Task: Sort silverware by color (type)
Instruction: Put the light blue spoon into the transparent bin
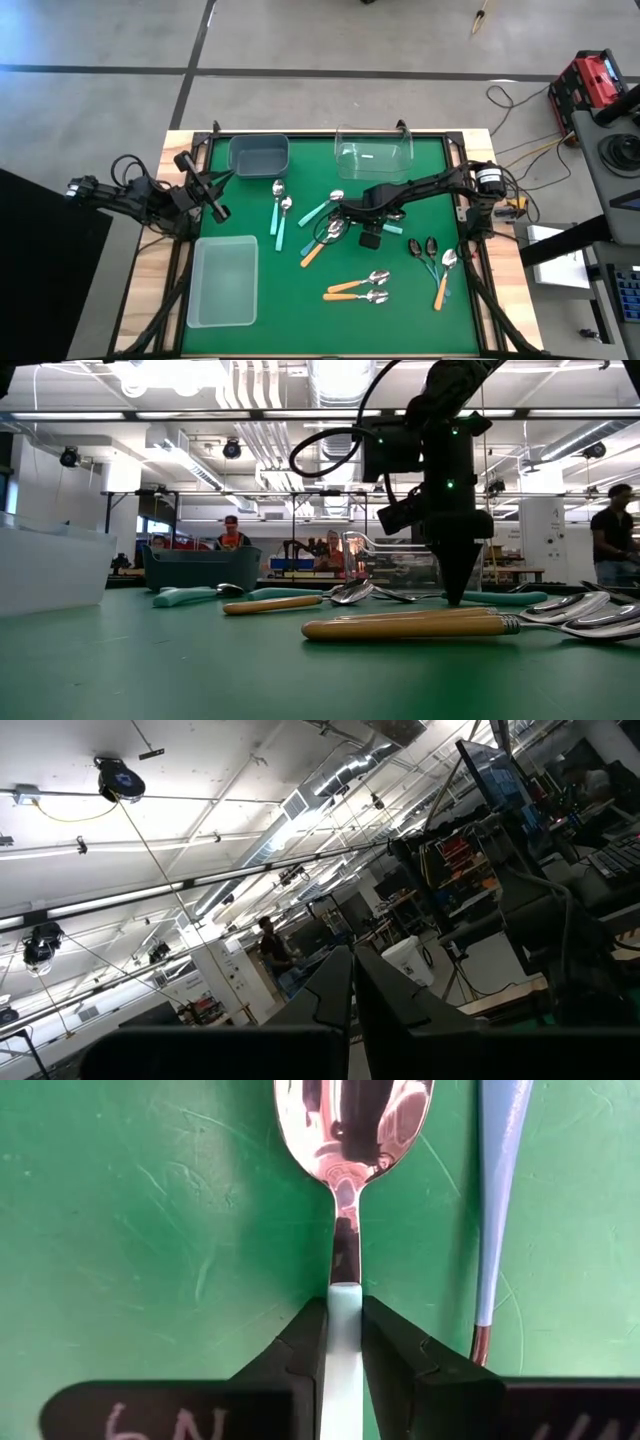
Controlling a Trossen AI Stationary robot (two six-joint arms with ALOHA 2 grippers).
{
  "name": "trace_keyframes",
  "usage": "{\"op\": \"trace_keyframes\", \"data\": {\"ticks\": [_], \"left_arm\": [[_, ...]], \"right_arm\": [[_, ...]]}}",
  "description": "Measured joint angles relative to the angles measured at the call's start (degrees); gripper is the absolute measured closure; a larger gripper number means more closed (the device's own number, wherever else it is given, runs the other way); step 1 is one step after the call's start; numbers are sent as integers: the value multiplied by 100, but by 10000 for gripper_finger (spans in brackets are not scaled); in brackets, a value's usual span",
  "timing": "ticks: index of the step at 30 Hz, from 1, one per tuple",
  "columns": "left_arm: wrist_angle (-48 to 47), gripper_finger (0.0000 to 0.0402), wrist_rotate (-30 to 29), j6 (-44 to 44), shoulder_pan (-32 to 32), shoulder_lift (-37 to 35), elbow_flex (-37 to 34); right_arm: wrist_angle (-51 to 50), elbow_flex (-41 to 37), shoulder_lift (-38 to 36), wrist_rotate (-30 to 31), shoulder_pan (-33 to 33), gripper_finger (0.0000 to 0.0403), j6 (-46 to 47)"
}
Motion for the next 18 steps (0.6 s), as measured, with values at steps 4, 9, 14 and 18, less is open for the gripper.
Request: {"op": "trace_keyframes", "data": {"ticks": [4,9,14,18], "left_arm": [[0,401,2,0,0,0,0],[0,401,2,0,0,0,0],[0,401,2,0,0,0,0],[2,401,2,0,0,0,0]], "right_arm": [[-18,73,-65,4,-4,366,25],[-78,176,-265,6,-4,367,85],[-131,225,-403,4,-4,368,127],[-98,279,-510,4,-4,369,129]]}}
